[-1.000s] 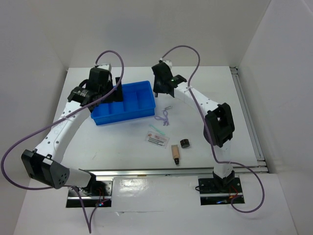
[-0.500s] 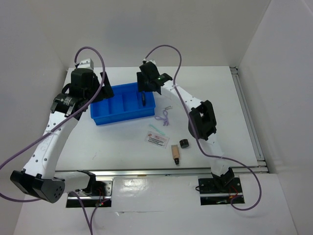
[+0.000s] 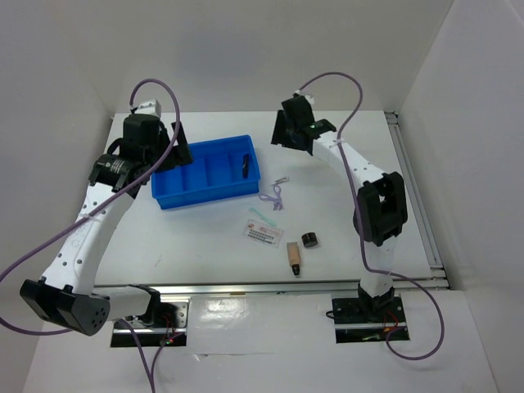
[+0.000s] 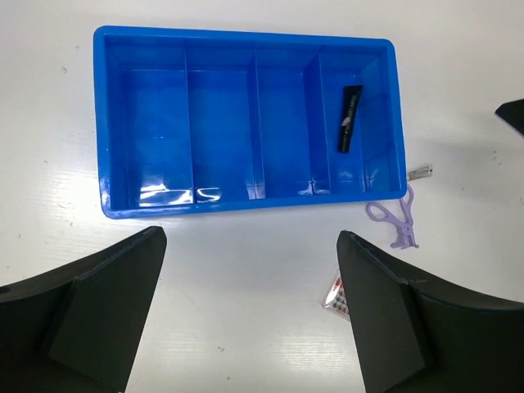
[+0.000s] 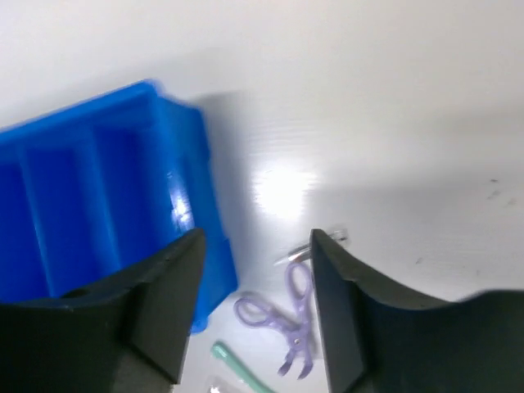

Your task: Organize the makeup

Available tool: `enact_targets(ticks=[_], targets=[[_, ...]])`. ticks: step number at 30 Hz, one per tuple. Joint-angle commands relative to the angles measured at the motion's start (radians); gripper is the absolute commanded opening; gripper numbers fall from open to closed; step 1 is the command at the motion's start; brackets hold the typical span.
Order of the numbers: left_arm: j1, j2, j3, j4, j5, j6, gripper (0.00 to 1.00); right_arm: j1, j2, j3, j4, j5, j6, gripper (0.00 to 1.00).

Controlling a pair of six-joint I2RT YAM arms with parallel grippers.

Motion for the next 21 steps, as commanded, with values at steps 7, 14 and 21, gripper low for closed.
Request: enact_targets(ticks=[7,14,21], targets=[[0.002,0.018,0.027,-0.011,-0.001,0.002,1.00,-0.105,0.178,0.079,-0.143,-0.132,0.154,0.70],[0.002,0.018,0.009,-0.011,-0.004,0.002,1.00,-0.141,0.249,0.079,-0.153,-0.221,0.252,0.71],[0.002,0.018,0.009,-0.020,-0.027,0.022,1.00,-0.141,0.299,0.119,-0.225,-0.221,0.298,0.71]])
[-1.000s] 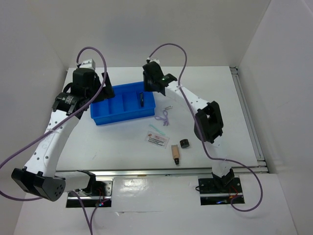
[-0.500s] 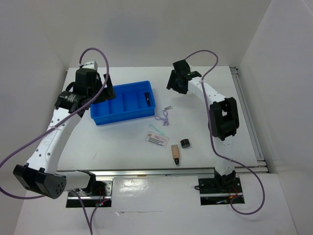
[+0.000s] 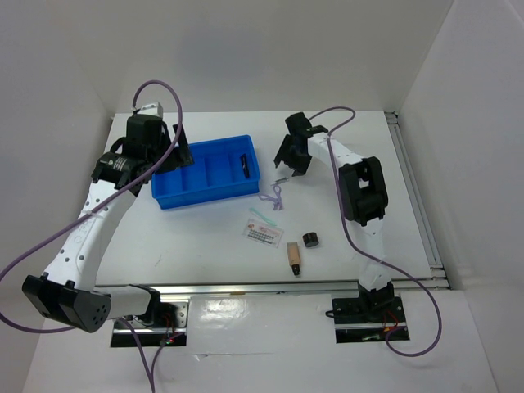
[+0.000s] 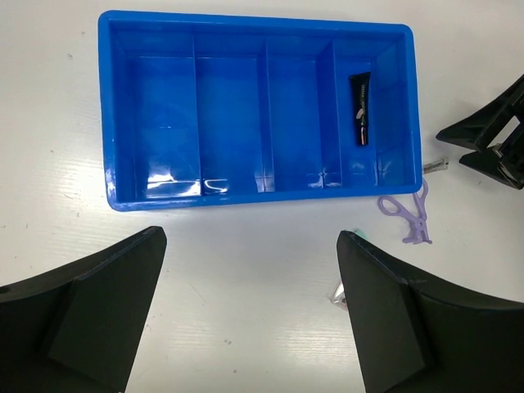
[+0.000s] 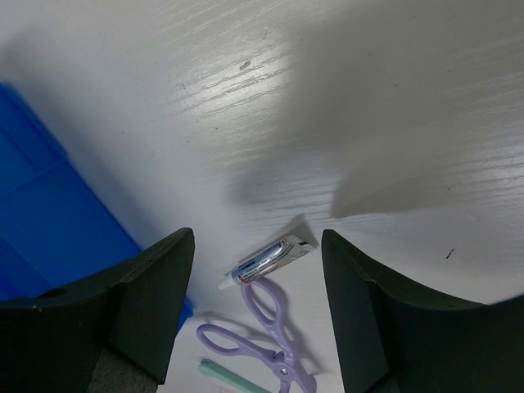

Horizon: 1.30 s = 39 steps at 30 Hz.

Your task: Organize the makeup

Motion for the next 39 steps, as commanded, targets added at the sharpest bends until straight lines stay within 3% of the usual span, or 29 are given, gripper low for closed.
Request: enact_targets(ticks=[1,15,19,22,26,27,29,31,34,39], targets=[[0.002,-0.002,0.009,0.003,-0.018,0.018,1.00,-0.005,0.009,0.045,-0.055,-0.001,0.053,0.71],[0.002,-0.002,0.009,0.003,-0.018,0.027,1.00,0.055,0.038,0.036,-0.075,0.023,0.133,0.71],[0.002,-0.002,-0.001,0.003,-0.018,0.027,1.00,0.055,0.068,0.054,-0.075,0.013,0.151,0.64],[0.002,-0.011,-0.001,0.003,-0.018,0.027,1.00,0.055,0.078,0.077,-0.096,0.024,0.160,0.64],[0.002,-0.011,-0.001,-0.006,-0.027,0.036,1.00,0.064,0.099,0.099,-0.119,0.113,0.169,0.50],[0.002,-0.011,-0.001,-0.006,-0.027,0.036,1.00,0.064,0.099,0.114,-0.131,0.127,0.169,0.35],[0.002,-0.011,-0.001,-0.006,-0.036,0.036,1.00,0.064,0.108,0.140,-0.141,0.157,0.169,0.26],[0.002,-0.011,-0.001,-0.006,-0.036,0.036,1.00,0.064,0.108,0.151,-0.153,0.181,0.159,0.25],[0.002,-0.011,-0.001,-0.006,-0.036,0.036,1.00,0.064,0.108,0.160,-0.144,0.207,0.139,0.12],[0.002,-0.011,-0.001,-0.006,-0.036,0.036,1.00,0.064,0.099,0.185,-0.112,0.207,0.102,0.05]])
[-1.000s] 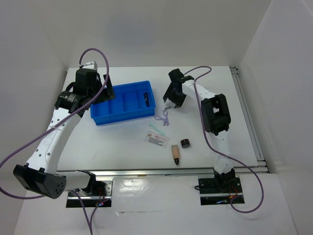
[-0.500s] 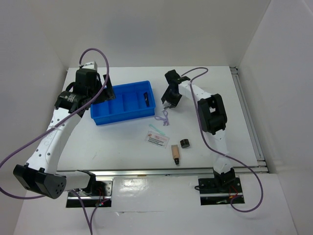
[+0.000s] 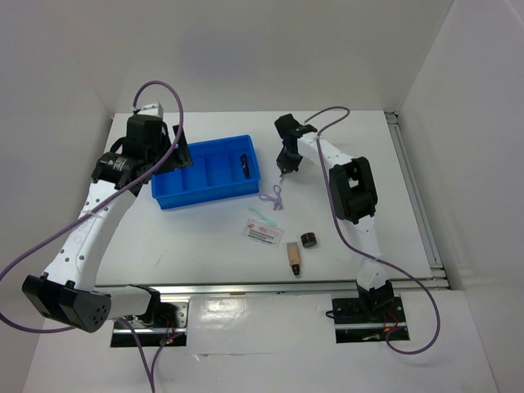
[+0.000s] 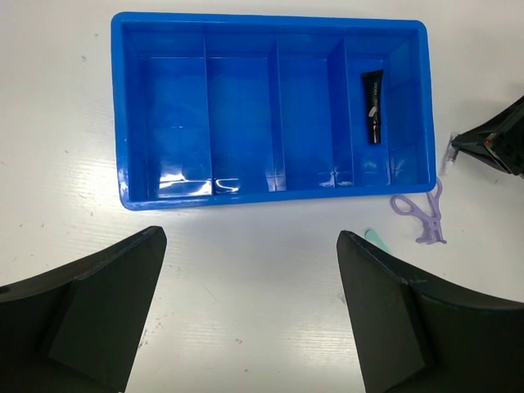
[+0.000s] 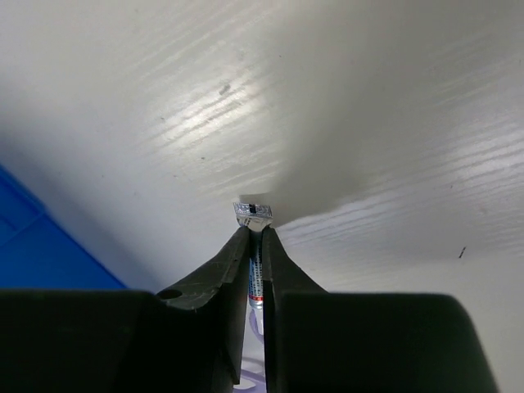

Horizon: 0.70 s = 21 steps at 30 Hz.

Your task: Organize the makeup

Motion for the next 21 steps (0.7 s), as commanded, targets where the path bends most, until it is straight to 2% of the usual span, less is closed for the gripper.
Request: enact_targets(ticks=[1,3,8,13,15,21], targets=[[0.002,-0.011,-0.001,0.003,-0.016,0.011,1.00,0.007,0.006,0.073,0.008,0.041,-0.040,0.04],[0.002,-0.011,-0.001,0.003,-0.016,0.011,1.00,0.007,0.006,0.104,0.008,0.041,-0.062,0.00],[0.002,-0.020,-0.001,-0.006,-0.028,0.011,1.00,0.016,-0.093,0.129,0.005,0.081,-0.109,0.00],[0.002,-0.030,-0.011,0.005,-0.037,0.011,1.00,0.067,-0.209,0.052,0.180,-0.009,-0.301,0.00],[0.002,-0.017,-0.011,-0.004,-0.037,0.000,1.00,0.104,-0.200,0.069,0.191,-0.020,-0.349,0.00],[0.002,-0.007,-0.001,-0.013,-0.016,-0.027,1.00,0.184,-0.055,0.279,0.137,-0.031,-0.386,0.00]])
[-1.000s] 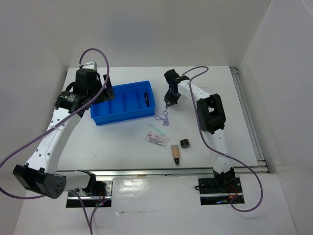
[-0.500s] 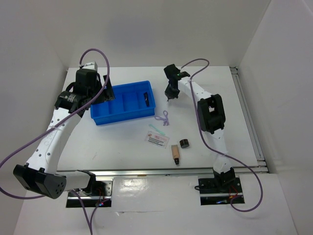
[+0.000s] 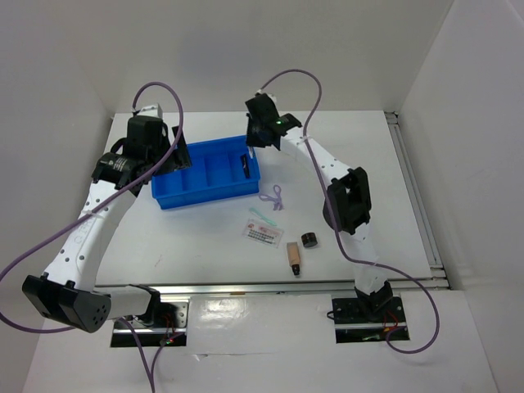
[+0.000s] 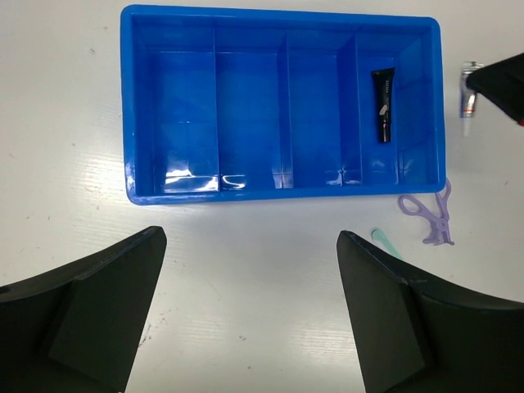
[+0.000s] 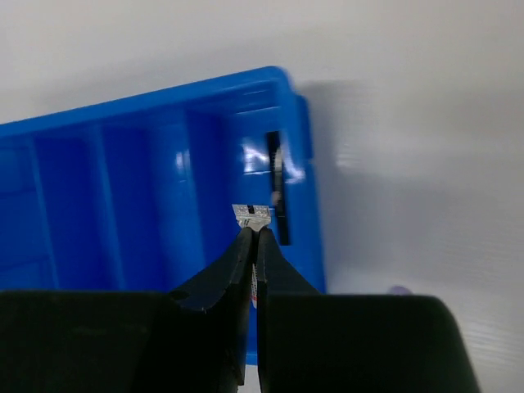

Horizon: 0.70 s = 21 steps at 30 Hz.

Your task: Organize the makeup

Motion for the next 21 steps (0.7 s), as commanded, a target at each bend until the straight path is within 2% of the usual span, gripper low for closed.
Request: enact_targets(ticks=[1,4,5,7,8,9,12,13,15,17,18,19,21], targets=[[0.002,-0.006,0.015,0.001,0.003,-0.033,1.00,0.049,0.047,0.091,0.019,-0.015,-0.056,0.00],[0.002,-0.006,0.024,-0.010,0.003,-0.033,1.00,0.058,0.059,0.102,0.051,-0.041,-0.066,0.05],[0.002,-0.006,0.024,-0.010,0.015,-0.033,1.00,0.058,0.071,0.117,0.060,-0.061,-0.066,0.21],[0.002,-0.006,0.033,-0.031,0.025,-0.045,1.00,0.058,0.082,0.150,0.051,-0.070,-0.066,0.39],[0.002,-0.015,0.033,-0.032,0.026,-0.054,1.00,0.067,0.091,0.173,0.051,-0.082,-0.076,0.55],[0.002,-0.015,0.024,-0.032,0.026,-0.055,1.00,0.067,0.091,0.173,0.051,-0.083,-0.076,0.58],[0.002,-0.033,-0.011,-0.019,0.026,-0.055,1.00,0.067,0.028,0.144,0.042,-0.052,-0.076,0.58],[0.002,-0.033,-0.011,-0.006,0.026,-0.064,1.00,0.067,0.001,0.118,0.042,-0.028,-0.076,0.54],[0.002,-0.033,-0.024,-0.006,0.026,-0.076,1.00,0.067,-0.132,-0.054,0.069,0.058,-0.088,0.49],[0.002,-0.023,-0.024,-0.006,0.071,-0.062,1.00,0.043,-0.243,-0.218,0.105,0.088,-0.089,0.49],[0.002,-0.023,-0.024,-0.006,0.088,-0.062,1.00,0.026,-0.354,-0.393,0.143,0.079,-0.089,0.49],[0.002,-0.007,-0.024,-0.006,0.101,-0.050,1.00,-0.012,-0.407,-0.469,0.152,0.062,-0.089,0.51],[0.002,0.017,-0.024,0.004,0.122,-0.041,1.00,-0.043,-0.535,-0.662,0.152,0.036,-0.063,0.67]])
